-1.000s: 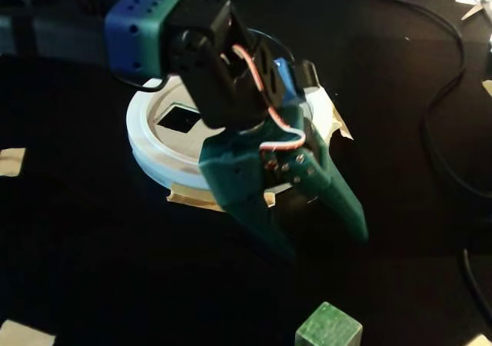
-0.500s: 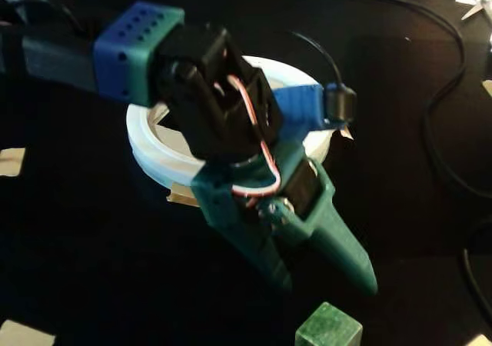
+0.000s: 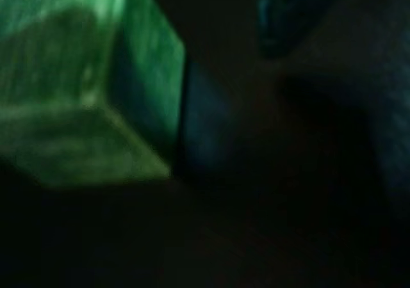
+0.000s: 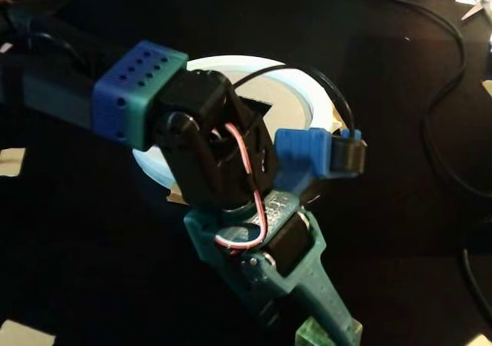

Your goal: Pick up the square block and drop it in corresponding square shaped hole

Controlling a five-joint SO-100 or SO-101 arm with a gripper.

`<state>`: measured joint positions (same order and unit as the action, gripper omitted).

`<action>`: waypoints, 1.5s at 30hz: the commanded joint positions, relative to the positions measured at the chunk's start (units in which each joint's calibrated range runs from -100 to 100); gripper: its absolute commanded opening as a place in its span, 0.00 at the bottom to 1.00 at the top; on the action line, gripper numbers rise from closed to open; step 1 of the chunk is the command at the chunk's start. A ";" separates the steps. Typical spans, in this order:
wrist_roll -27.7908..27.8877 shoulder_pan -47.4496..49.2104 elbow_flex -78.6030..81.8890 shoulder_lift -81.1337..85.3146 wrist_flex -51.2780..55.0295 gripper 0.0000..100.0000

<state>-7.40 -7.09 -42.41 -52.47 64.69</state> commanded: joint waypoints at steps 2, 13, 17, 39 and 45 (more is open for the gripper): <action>-0.93 -2.15 -3.86 1.11 0.08 0.76; -0.98 -0.65 -3.95 1.02 2.49 0.59; -0.98 -0.52 -4.40 1.02 2.49 0.50; -0.98 5.84 -4.67 1.47 2.39 0.50; -0.98 6.47 -4.67 2.09 2.39 0.50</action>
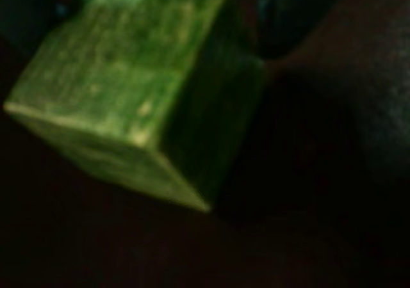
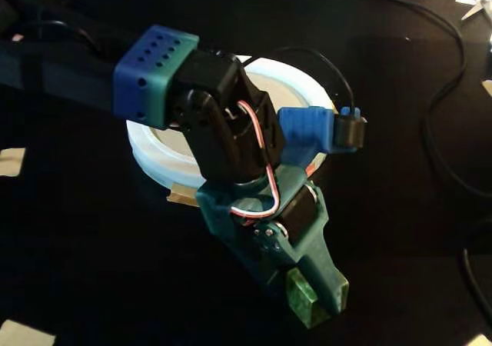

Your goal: Pick up the square block and drop it in corresponding square shaped hole

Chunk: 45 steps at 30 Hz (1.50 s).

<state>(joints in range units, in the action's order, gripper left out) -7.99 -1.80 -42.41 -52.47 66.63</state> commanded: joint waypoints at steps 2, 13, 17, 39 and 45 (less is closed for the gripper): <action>-0.44 1.42 -4.67 2.09 0.55 0.55; -0.73 3.30 -4.58 2.09 0.75 0.78; -3.17 3.80 -3.95 1.56 0.75 0.78; -5.32 2.30 -3.76 1.11 3.96 0.39; -5.18 3.80 -3.76 1.20 4.06 0.29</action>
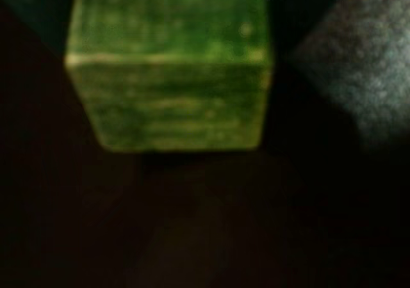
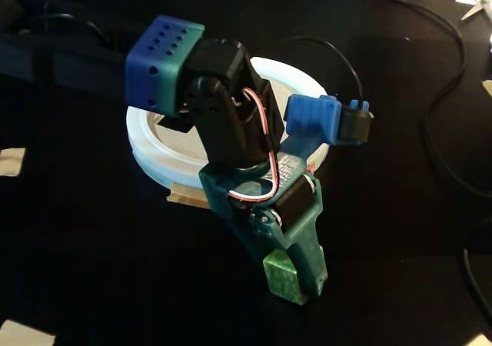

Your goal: Pick up the square block and drop it in corresponding square shaped hole

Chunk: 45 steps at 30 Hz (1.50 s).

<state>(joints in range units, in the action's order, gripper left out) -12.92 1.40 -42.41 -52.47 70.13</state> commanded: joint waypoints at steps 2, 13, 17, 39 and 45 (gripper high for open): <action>-0.05 0.72 -3.76 2.18 1.07 0.24; 0.10 7.22 -4.31 17.05 13.92 0.23; -0.44 11.59 -4.58 23.77 21.95 0.24; -10.35 37.80 -1.76 33.62 29.87 0.24; -11.23 39.68 8.62 33.89 29.87 0.24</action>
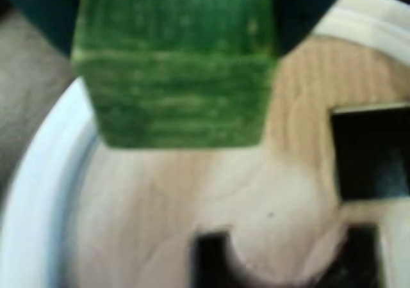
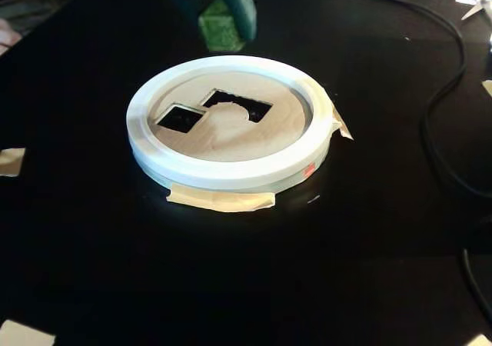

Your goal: Pick up the square block and drop it in corresponding square shaped hole

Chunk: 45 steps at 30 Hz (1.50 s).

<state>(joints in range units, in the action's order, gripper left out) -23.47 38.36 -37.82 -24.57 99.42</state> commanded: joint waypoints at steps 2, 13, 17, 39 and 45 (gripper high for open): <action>-1.32 5.58 5.40 5.71 0.58 0.24; -2.78 9.58 19.43 5.71 0.58 0.24; -2.39 9.08 25.89 5.71 -0.42 0.24; -2.10 8.58 27.62 1.14 -10.16 0.41; -2.10 8.95 27.53 1.14 -9.65 0.61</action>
<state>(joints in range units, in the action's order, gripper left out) -25.86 47.75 -9.91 -24.83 89.82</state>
